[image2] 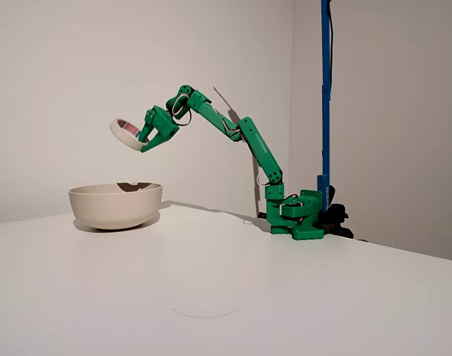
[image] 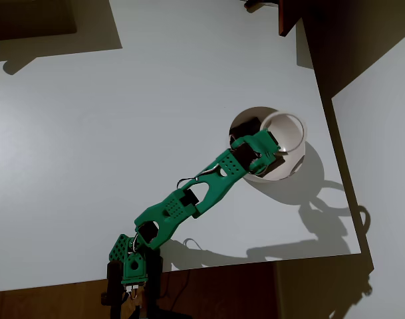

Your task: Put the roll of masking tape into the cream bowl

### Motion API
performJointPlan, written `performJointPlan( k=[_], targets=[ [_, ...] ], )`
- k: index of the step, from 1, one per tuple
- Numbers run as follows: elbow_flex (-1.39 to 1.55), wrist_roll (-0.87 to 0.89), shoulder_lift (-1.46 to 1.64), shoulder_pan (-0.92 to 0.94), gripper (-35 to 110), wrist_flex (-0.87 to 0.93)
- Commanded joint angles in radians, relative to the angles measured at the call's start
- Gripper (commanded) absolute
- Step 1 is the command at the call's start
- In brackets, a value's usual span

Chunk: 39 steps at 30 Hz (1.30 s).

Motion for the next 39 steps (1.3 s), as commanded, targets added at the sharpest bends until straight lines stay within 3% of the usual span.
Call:
performJointPlan(
  k=[1, 8, 14, 19, 21, 22, 29, 39],
  targets=[
    [-0.084, -0.014, -0.037, 0.041, -8, -0.021],
    [-0.087, -0.012, -0.149, 0.052, -8, -0.028],
    [-0.109, 0.025, -0.107, 0.032, 12, -0.025],
    [-0.115, 0.063, -0.044, -0.006, 8, 0.017],
    [-0.115, 0.078, -0.003, -0.032, -8, 0.055],
    [-0.115, 0.081, 0.02, -0.049, -8, 0.08],
    [-0.115, 0.12, 0.216, -0.212, -8, 0.235],
    [-0.1, 0.063, 0.518, -0.604, -8, 0.509]
  ],
)
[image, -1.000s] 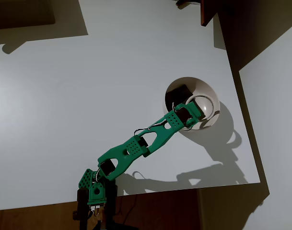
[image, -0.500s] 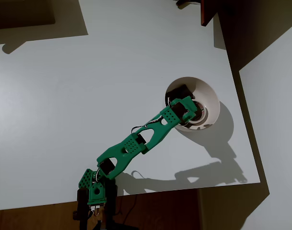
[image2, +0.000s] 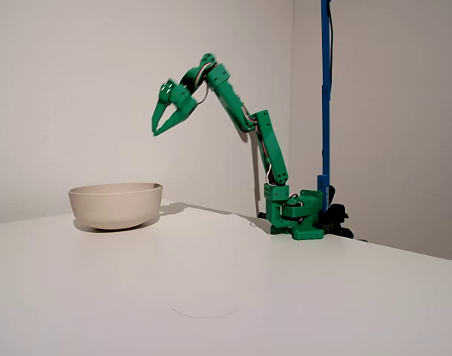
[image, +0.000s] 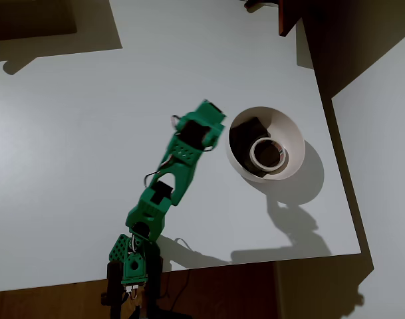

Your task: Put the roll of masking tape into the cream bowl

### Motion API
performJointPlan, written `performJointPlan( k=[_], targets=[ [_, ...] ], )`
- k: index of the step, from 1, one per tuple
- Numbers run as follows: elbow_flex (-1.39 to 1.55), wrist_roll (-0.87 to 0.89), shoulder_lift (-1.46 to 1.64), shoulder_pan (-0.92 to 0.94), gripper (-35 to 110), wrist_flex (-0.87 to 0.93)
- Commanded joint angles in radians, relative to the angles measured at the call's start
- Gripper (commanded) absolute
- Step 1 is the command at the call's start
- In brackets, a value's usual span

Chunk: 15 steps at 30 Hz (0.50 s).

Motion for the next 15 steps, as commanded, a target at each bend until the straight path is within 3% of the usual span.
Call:
performJointPlan(
  k=[1, 10, 15],
  targets=[
    [-0.018, -0.015, 0.225, -0.14, -8, 0.092],
    [0.359, -0.072, 0.551, -0.41, -8, 0.083],
    [0.755, -0.101, 0.815, -0.523, -8, -0.061]
  ],
)
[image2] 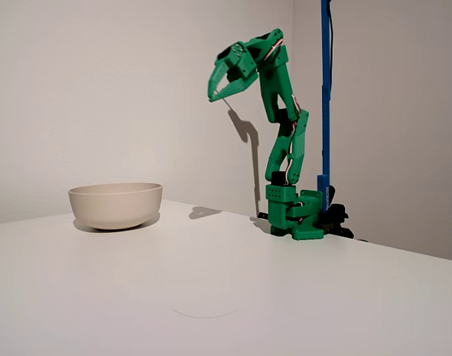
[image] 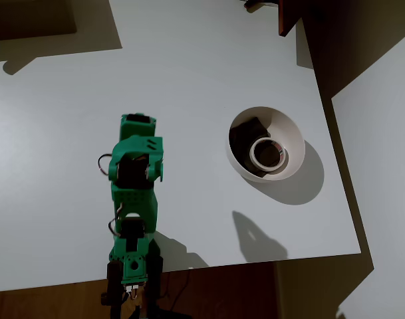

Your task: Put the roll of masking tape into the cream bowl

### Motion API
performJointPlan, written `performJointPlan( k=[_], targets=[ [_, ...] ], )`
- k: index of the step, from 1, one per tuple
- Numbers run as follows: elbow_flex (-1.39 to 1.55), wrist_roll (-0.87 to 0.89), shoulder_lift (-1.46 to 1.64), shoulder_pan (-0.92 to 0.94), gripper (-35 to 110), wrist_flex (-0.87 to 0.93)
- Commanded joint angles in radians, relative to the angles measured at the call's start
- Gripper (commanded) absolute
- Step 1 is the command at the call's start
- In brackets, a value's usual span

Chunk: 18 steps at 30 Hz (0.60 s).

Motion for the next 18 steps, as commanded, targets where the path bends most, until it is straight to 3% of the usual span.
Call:
performJointPlan(
  k=[1, 18],
  targets=[
    [0.322, -0.012, 0.261, -0.087, -8, -0.081],
    [1.364, -0.063, 0.827, -0.16, -8, -0.439]
  ],
)
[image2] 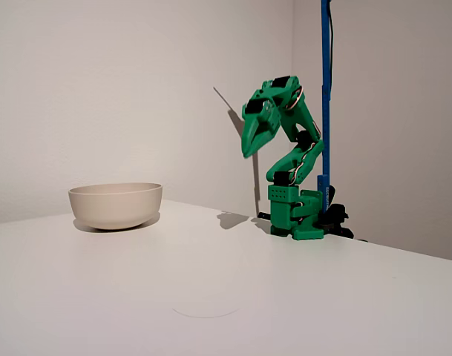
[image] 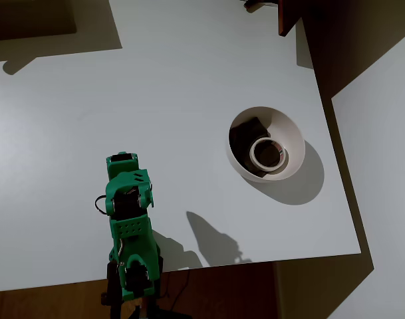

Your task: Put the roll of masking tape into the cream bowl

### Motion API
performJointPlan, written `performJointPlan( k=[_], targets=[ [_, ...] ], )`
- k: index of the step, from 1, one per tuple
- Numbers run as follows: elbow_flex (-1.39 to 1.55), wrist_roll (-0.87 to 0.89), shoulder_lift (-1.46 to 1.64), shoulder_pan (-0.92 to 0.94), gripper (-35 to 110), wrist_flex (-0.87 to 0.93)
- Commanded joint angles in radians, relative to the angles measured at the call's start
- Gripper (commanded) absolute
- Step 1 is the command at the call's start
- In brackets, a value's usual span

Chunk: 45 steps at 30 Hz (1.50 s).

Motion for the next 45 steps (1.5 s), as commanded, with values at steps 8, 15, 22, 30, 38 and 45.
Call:
performJointPlan(
  k=[8, 15, 22, 30, 38, 45],
  targets=[
    [0.646, -0.028, 0.414, -0.003, -8, -0.181],
    [0.816, -0.046, 0.606, -0.003, -8, -0.103],
    [0.827, -0.034, 0.606, -0.011, -8, -0.014],
    [0.827, -0.043, 0.606, 0.003, -4, -0.014],
    [0.827, -0.043, 0.606, 0.003, -8, -0.014],
    [0.827, -0.043, 0.606, 0.003, -8, -0.014]
  ],
)
